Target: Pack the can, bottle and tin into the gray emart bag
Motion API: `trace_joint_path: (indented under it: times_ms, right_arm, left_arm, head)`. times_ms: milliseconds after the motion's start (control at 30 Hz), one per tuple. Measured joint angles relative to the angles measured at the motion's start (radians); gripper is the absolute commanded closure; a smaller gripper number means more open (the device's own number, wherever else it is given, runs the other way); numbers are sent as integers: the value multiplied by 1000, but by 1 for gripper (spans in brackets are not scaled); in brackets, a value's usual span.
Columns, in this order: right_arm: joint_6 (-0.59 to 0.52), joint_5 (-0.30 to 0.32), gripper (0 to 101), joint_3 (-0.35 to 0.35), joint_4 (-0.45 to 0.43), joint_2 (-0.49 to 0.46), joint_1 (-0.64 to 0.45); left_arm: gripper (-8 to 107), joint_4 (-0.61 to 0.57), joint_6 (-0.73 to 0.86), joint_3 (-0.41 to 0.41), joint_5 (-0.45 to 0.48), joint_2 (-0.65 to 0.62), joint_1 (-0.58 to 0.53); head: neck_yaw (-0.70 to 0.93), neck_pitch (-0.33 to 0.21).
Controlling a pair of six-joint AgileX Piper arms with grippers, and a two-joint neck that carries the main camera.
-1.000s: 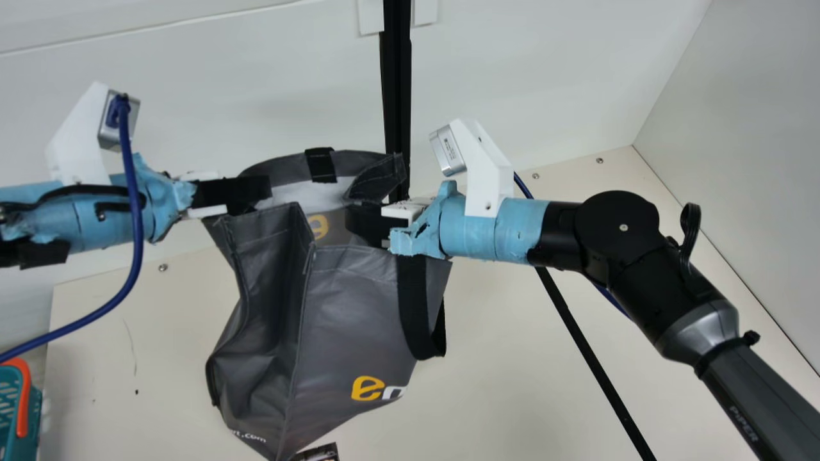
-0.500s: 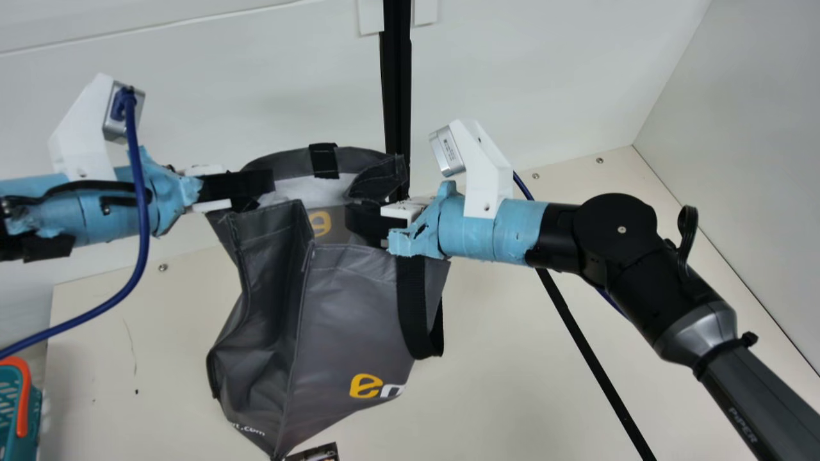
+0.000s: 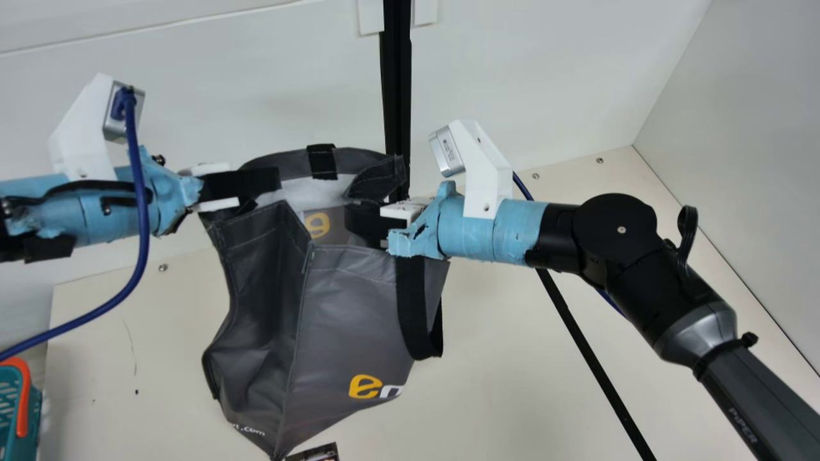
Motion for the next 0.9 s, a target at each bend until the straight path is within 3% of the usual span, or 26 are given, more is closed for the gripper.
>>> trace_joint_path:
  times_ms: [233, 600, 900]
  right_arm:
    - [0, 0, 101, 0, 0, 0, 0]
    - [0, 0, 101, 0, 0, 0, 0]
    - [0, 0, 101, 0, 0, 0, 0]
  left_arm:
    - [9, -75, 50, 104, -30, -84, 20]
    - [9, -177, 102, 198, -61, -208, 71]
    - [9, -170, 123, 284, -78, -309, 133]
  head:
    - [0, 0]
    - [0, 0]
    - [-2, 0]
